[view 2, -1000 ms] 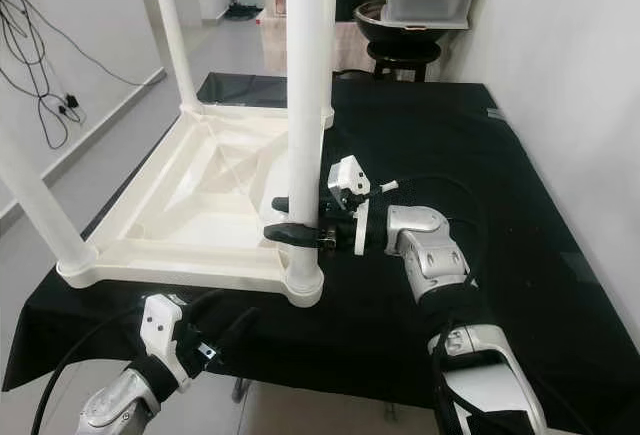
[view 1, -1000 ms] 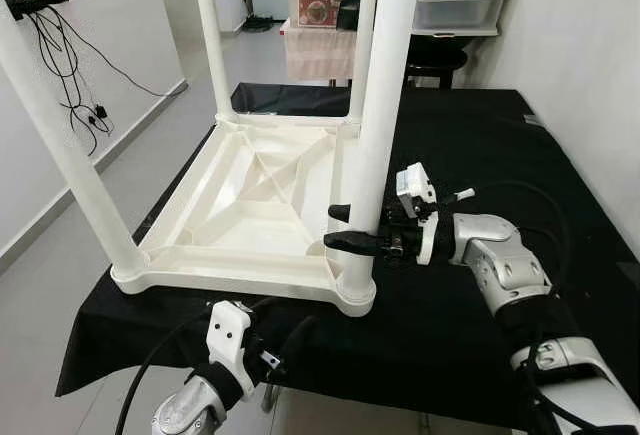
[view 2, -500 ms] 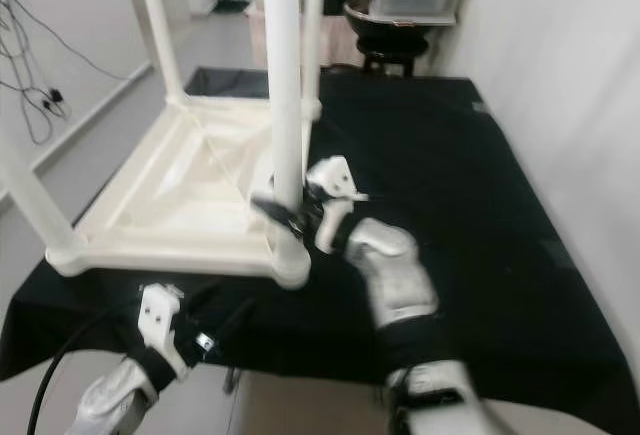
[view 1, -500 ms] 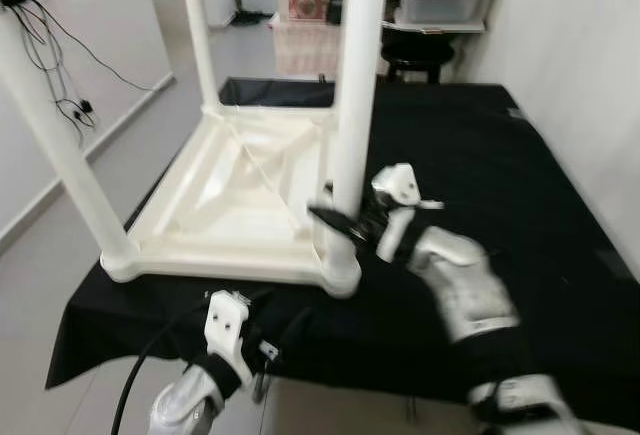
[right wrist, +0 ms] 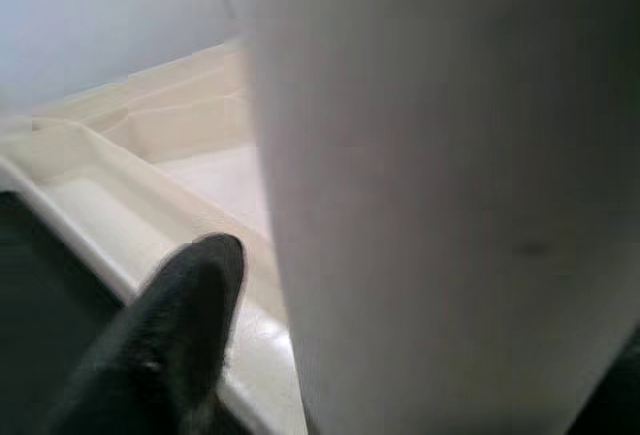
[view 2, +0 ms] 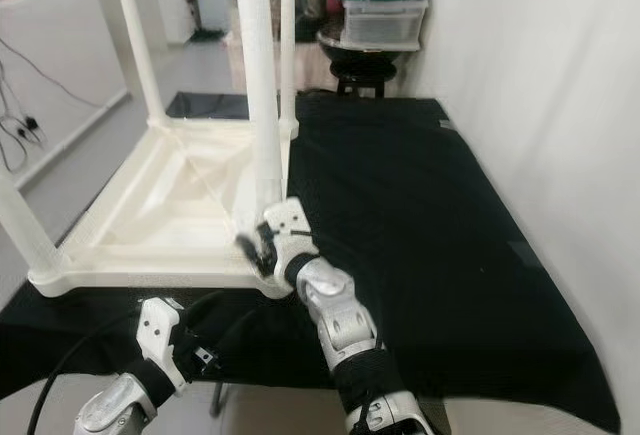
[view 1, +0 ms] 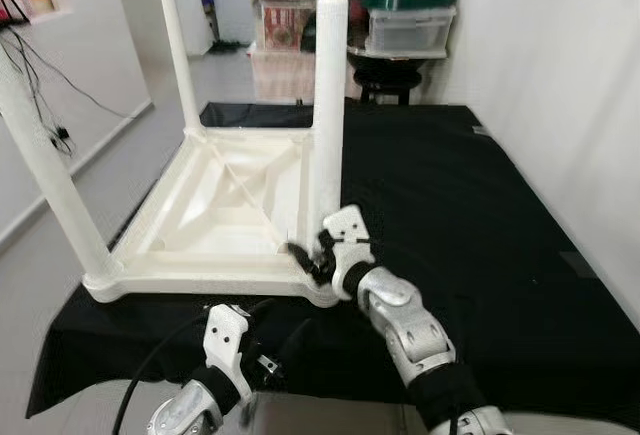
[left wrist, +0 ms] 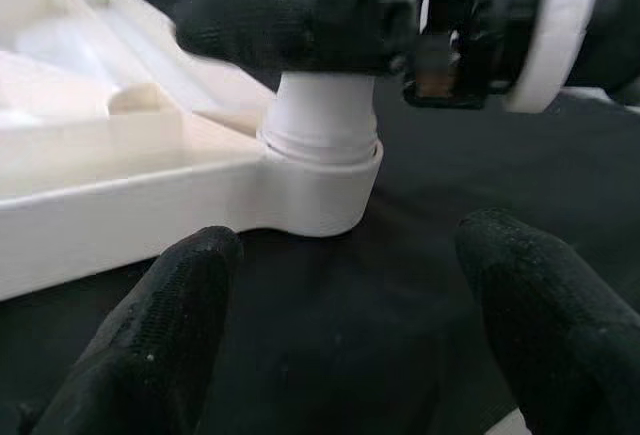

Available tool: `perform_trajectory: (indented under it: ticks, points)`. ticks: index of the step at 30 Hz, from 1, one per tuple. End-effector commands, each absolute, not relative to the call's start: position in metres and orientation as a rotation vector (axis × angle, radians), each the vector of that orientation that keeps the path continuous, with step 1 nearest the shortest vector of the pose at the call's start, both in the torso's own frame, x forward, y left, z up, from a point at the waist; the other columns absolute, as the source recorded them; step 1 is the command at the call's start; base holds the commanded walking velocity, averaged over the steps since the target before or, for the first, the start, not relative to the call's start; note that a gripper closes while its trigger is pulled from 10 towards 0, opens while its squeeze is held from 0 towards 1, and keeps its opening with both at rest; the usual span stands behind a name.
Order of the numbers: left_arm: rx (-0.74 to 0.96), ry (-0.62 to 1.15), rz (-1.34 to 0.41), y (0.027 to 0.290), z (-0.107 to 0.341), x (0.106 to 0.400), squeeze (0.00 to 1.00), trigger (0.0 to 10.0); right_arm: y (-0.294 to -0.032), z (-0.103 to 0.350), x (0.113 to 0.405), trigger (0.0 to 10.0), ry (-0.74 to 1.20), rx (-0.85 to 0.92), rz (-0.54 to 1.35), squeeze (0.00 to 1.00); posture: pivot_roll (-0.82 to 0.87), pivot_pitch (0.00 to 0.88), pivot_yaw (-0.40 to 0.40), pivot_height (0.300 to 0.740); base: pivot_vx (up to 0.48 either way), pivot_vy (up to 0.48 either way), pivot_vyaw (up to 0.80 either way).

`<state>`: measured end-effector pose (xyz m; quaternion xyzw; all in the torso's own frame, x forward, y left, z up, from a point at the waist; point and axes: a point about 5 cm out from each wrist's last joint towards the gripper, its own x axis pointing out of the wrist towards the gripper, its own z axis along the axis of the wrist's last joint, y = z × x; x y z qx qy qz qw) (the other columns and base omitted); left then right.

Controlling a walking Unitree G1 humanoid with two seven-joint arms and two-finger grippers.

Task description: Building children table

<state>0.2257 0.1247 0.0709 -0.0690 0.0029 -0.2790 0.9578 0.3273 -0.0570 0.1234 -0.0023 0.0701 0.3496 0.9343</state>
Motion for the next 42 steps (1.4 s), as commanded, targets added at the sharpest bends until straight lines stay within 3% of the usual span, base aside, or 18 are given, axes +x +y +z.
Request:
perform_trajectory:
  ticks: [1,2,3,15,19,20,21,22,39,40,41,42]
  points:
    - [-0.126,0.009,-0.56,0.126,0.07,0.225,0.0,10.0,-0.05,0.143,0.33,10.0,0.076,0.021,0.813,1.0,0.02,0.0,-0.02,0.74,0.0,0.0,0.0]
    - [-0.126,0.009,-0.56,0.126,0.07,0.225,0.0,10.0,-0.05,0.143,0.33,10.0,0.076,0.021,0.813,1.0,0.02,0.0,-0.02,0.74,0.0,0.0,0.0]
    - [-0.129,0.009,-0.564,0.125,0.07,0.226,0.0,10.0,-0.054,0.16,0.327,10.0,0.006,0.016,0.98,0.0,0.01,0.0,-0.018,0.74,0.0,0.0,0.0]
    - [-0.134,0.005,-0.566,0.124,0.07,0.225,0.0,10.0,-0.077,0.179,0.334,10.0,-0.05,-0.082,1.183,0.0,0.02,0.0,-0.028,0.74,0.0,0.0,0.0]
    - [-0.133,0.002,-0.561,0.123,0.071,0.225,0.0,10.0,-0.091,0.191,0.337,10.0,-0.031,-0.075,1.389,0.0,0.02,0.0,-0.033,0.74,0.0,0.0,0.0]
    - [-0.134,0.001,-0.561,0.123,0.071,0.225,0.0,10.0,-0.094,0.192,0.337,8.9,-0.023,-0.074,1.423,0.0,0.02,0.0,-0.034,0.74,0.0,0.0,0.0]
    - [-0.134,0.001,-0.561,0.123,0.071,0.225,0.0,10.0,-0.094,0.192,0.337,8.9,-0.023,-0.074,1.423,0.0,0.02,0.0,-0.034,0.74,0.0,0.0,0.0]
    - [-0.135,0.001,-0.562,0.122,0.071,0.225,0.0,10.0,-0.097,0.192,0.338,0.0,-0.02,-0.071,1.429,0.0,0.02,0.0,-0.033,0.74,0.0,0.0,0.0]
    - [-0.141,0.004,-0.57,0.123,0.072,0.225,0.0,10.0,-0.128,0.177,0.331,0.0,0.003,-0.028,1.359,0.0,-0.01,0.0,-0.01,0.74,0.0,0.0,0.0]
    - [-0.142,0.004,-0.57,0.124,0.072,0.224,0.0,10.0,-0.127,0.156,0.332,0.0,0.029,-0.016,1.044,0.0,-0.02,0.0,-0.013,0.74,0.0,0.0,0.0]
    - [-0.142,0.004,-0.57,0.124,0.072,0.224,0.0,10.0,-0.127,0.156,0.332,0.0,0.029,-0.016,1.044,0.0,-0.02,0.0,-0.013,0.74,0.0,0.0,0.0]
    - [-0.142,0.004,-0.57,0.124,0.072,0.224,0.0,10.0,-0.126,0.147,0.333,0.0,0.04,-0.011,0.896,0.0,-0.02,0.0,-0.013,0.74,0.0,0.0,0.0]
